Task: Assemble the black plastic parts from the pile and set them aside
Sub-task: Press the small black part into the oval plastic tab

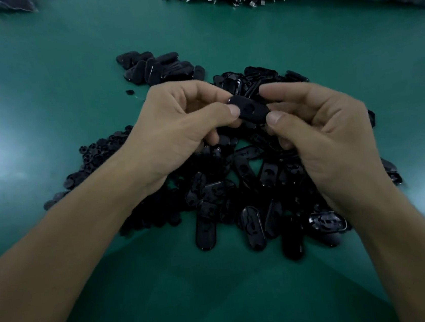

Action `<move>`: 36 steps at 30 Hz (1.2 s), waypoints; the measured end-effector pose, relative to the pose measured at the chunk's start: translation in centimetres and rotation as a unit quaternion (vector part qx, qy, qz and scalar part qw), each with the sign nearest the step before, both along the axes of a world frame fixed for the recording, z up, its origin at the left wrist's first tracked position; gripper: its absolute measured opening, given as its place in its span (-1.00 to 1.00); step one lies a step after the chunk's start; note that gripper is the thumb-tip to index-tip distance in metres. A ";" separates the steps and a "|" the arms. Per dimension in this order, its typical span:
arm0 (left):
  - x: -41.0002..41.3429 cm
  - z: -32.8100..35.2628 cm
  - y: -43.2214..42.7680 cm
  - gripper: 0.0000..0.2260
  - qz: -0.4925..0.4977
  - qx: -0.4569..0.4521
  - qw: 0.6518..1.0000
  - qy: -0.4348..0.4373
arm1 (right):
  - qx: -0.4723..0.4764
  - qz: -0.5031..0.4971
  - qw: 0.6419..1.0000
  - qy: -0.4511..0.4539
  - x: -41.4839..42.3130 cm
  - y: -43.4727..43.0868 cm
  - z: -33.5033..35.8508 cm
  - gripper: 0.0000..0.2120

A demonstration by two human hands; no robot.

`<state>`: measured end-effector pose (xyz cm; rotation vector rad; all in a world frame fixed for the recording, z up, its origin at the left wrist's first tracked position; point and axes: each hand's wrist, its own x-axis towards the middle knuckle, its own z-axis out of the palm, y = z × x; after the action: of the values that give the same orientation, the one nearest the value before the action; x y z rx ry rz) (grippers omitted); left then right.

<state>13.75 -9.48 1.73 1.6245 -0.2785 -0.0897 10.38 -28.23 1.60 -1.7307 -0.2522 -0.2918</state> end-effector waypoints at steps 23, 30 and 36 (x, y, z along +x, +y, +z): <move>-0.3 0.5 0.1 -0.85 -0.065 0.060 0.996 -0.027 | 0.091 0.002 0.996 0.018 -0.4 0.8 0.2 -0.82; 0.1 0.5 0.4 -0.85 -0.054 -0.019 0.998 0.010 | -0.072 -0.030 0.997 0.008 -0.7 1.5 -0.7 -0.80; 0.8 0.2 0.9 -0.91 0.039 0.024 0.999 -0.030 | -0.117 -0.073 0.990 -0.016 -0.8 1.8 -0.6 -0.82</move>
<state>14.50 -8.55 1.96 1.6853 -0.2603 0.0112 9.61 -26.45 0.95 -1.9823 -0.1897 -0.4102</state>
